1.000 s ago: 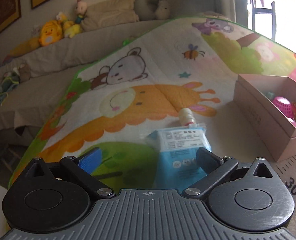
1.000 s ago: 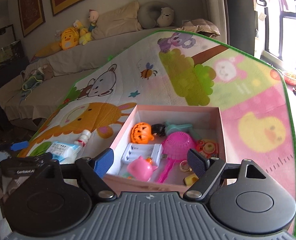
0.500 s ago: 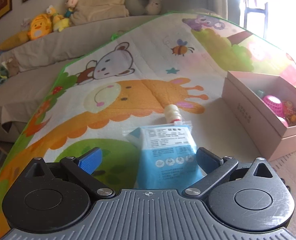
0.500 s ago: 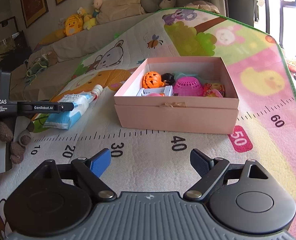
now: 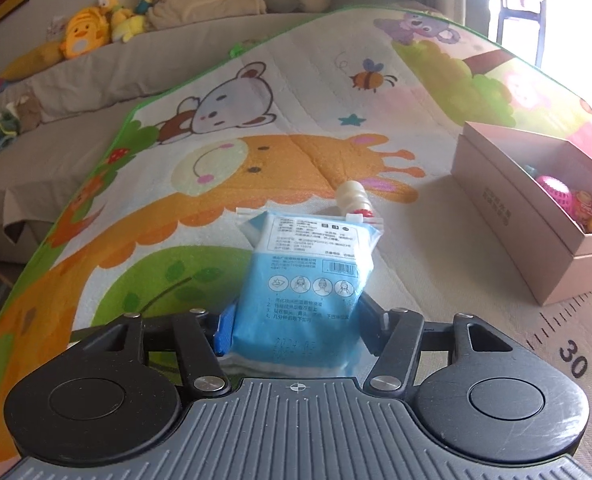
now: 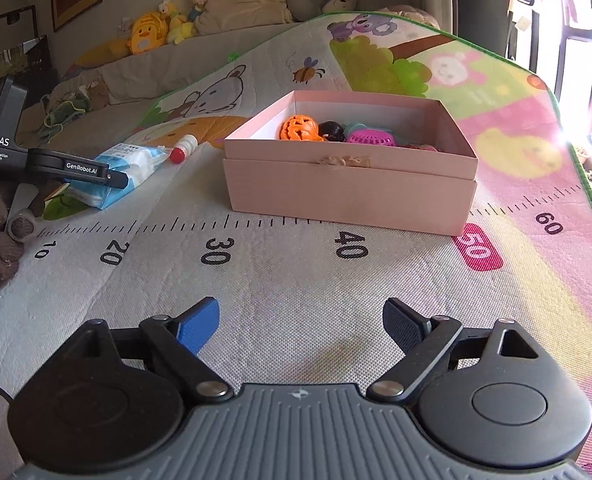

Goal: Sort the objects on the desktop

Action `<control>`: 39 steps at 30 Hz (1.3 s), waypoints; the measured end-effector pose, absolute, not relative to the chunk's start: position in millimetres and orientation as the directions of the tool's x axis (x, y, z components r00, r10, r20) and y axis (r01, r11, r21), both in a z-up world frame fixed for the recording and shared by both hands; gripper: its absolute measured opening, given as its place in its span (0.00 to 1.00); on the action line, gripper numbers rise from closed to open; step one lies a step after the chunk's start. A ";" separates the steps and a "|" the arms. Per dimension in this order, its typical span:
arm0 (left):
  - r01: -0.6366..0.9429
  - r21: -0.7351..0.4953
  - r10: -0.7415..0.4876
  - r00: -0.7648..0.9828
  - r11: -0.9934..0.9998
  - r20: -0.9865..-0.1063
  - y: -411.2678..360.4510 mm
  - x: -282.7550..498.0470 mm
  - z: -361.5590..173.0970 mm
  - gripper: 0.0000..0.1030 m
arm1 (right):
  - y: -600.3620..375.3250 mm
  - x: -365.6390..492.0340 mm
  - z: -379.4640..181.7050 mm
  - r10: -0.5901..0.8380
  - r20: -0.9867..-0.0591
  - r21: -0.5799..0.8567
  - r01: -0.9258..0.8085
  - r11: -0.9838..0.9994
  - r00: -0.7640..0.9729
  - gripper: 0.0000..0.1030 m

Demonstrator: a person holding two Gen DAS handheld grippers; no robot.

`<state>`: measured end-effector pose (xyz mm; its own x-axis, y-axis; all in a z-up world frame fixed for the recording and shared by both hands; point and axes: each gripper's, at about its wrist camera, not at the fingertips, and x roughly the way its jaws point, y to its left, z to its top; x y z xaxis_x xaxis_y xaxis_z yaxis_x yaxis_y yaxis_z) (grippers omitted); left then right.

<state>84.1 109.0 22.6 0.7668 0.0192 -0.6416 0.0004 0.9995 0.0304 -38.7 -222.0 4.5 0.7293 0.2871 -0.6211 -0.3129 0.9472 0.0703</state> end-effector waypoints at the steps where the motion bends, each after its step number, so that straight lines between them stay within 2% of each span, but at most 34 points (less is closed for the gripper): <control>1: 0.022 0.024 -0.002 0.765 0.999 -0.644 103.7 79.7 23.3 0.62 | -222.5 -38.9 4.8 0.287 -0.620 0.073 -0.311 0.948 0.730 0.92; 12: 0.316 -0.055 -0.273 0.704 0.947 -0.656 34.7 5.0 25.4 0.63 | -227.9 -38.1 8.1 0.287 -0.609 0.089 -0.295 0.951 0.740 0.92; 15: 0.437 -0.070 -0.372 0.657 0.897 -0.655 16.7 -15.5 25.9 0.69 | -228.8 -37.2 15.6 0.297 -0.601 0.096 -0.302 0.948 0.742 0.92; 16: 0.463 -0.069 -0.392 0.651 0.884 -0.650 13.2 -20.5 27.4 0.75 | -228.4 -36.8 19.1 0.301 -0.598 0.095 -0.307 0.947 0.743 0.92; 17: 0.484 -0.065 -0.407 0.649 0.873 -0.643 10.5 -25.0 29.5 0.81 | -227.7 -36.5 22.8 0.303 -0.593 0.092 -0.311 0.946 0.746 0.92; 21: 0.524 -0.048 -0.449 0.675 0.850 -0.586 14.3 -32.4 46.4 0.90 | -226.4 -31.9 41.4 0.294 -0.571 0.042 -0.330 0.943 0.766 0.92; 23: 0.489 -0.029 -0.430 0.736 0.872 -0.523 26.6 -26.5 60.9 0.94 | -225.7 -27.4 55.0 0.290 -0.558 0.012 -0.342 0.940 0.778 0.92; 26: 0.333 -0.010 -0.300 0.837 0.943 -0.457 49.3 13.2 73.3 0.96 | -218.1 -12.7 82.4 0.315 -0.536 -0.030 -0.390 0.920 0.784 0.92; 28: 0.199 0.028 -0.162 0.866 0.980 -0.474 57.4 57.2 66.9 0.96 | -205.1 5.5 101.1 0.346 -0.538 -0.042 -0.434 0.900 0.769 0.85; 29: 0.131 0.067 -0.082 0.869 0.989 -0.489 58.7 81.4 59.5 0.96 | -198.3 17.0 108.6 0.364 -0.553 -0.029 -0.454 0.890 0.749 0.73; 30: 0.083 0.098 -0.023 0.865 0.992 -0.501 58.5 101.4 51.7 0.95 | -191.3 29.1 115.6 0.380 -0.572 -0.005 -0.467 0.884 0.727 0.60; 31: 0.056 0.115 0.012 0.852 0.992 -0.523 59.4 126.3 41.1 0.88 | -185.0 39.4 121.3 0.392 -0.585 0.021 -0.470 0.883 0.710 0.56; 32: 0.051 0.106 0.017 0.832 0.993 -0.555 62.0 145.8 32.4 0.77 | -179.7 47.2 126.1 0.404 -0.590 0.044 -0.472 0.881 0.699 0.55; 35: 0.030 0.026 -0.006 0.767 0.999 -0.641 71.9 183.0 11.1 0.67 | -164.7 50.6 132.5 0.429 -0.582 0.053 -0.494 0.868 0.691 0.55; 37: 0.018 0.016 -0.004 0.769 1.000 -0.639 75.8 186.8 5.9 0.62 | -159.5 44.2 128.0 0.443 -0.590 0.049 -0.518 0.854 0.675 0.55; 38: 0.025 0.020 -0.007 0.772 0.999 -0.636 75.8 185.4 6.6 0.49 | -158.1 41.0 123.2 0.445 -0.604 0.054 -0.523 0.851 0.661 0.55; 39: 0.036 0.013 -0.019 0.771 0.999 -0.636 75.8 183.5 7.8 0.44 | -157.2 36.7 116.9 0.445 -0.621 0.059 -0.529 0.847 0.644 0.55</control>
